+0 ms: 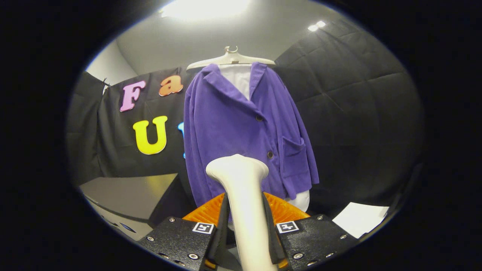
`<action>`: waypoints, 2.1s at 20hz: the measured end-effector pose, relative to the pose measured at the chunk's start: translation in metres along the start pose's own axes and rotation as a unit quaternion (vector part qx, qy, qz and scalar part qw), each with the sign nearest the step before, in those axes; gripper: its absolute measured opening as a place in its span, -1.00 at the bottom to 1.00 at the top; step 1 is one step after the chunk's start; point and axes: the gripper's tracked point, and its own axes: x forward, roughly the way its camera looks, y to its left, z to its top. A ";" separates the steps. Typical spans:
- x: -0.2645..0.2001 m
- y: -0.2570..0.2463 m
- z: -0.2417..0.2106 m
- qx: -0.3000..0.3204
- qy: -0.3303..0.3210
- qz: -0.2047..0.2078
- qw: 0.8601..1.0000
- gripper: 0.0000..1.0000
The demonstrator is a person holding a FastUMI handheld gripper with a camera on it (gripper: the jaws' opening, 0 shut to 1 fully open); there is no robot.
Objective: Iron the clothes twice with a garment steamer, once on the left side and once on the right side.
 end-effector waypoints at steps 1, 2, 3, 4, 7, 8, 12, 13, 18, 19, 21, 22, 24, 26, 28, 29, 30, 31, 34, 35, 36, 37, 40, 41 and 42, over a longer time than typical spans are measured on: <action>0.001 0.001 0.018 0.000 -0.014 0.001 1.000 -0.08; 0.003 0.002 0.037 0.001 -0.029 0.001 1.000 -0.09; 0.006 0.002 0.051 0.001 -0.039 0.001 0.999 -0.09; 0.009 0.001 0.067 0.002 -0.053 -0.001 0.999 -0.09; 0.021 -0.002 0.111 0.008 -0.086 -0.009 0.996 -0.09; 0.025 -0.003 0.126 0.011 -0.097 -0.011 0.995 -0.08; 0.044 0.000 0.175 0.002 -0.130 -0.008 0.991 -0.09; 0.049 0.002 0.188 -0.005 -0.137 -0.011 0.990 -0.08; 0.070 0.002 0.248 0.000 -0.181 -0.019 0.983 -0.09; 0.076 0.001 0.255 -0.001 -0.185 -0.023 0.982 -0.09; 0.092 -0.001 0.266 -0.001 -0.183 -0.025 0.983 -0.09; 0.101 -0.004 0.272 0.000 -0.185 -0.030 0.982 -0.09; 0.118 -0.013 0.280 0.002 -0.187 -0.042 0.981 -0.09; 0.137 -0.021 0.280 0.005 -0.181 -0.051 0.982 -0.09; 0.155 -0.029 0.270 -0.002 -0.168 -0.058 0.984 -0.09; 0.161 -0.031 0.263 -0.004 -0.159 -0.059 0.985 -0.09; 0.165 -0.035 0.255 -0.006 -0.149 -0.061 0.987 -0.09; 0.168 -0.038 0.248 -0.005 -0.142 -0.062 0.988 -0.09; 0.165 -0.050 0.225 -0.006 -0.128 -0.071 0.989 -0.08; 0.161 -0.055 0.217 -0.006 -0.122 -0.076 0.990 -0.09; 0.160 -0.059 0.210 -0.005 -0.118 -0.080 0.990 -0.09; 0.158 -0.062 0.202 -0.004 -0.112 -0.082 0.990 -0.08; 0.154 -0.073 0.174 -0.004 -0.088 -0.090 0.992 -0.07; 0.152 -0.075 0.166 -0.003 -0.083 -0.090 0.992 -0.07; 0.151 -0.077 0.158 -0.002 -0.078 -0.091 0.993 -0.06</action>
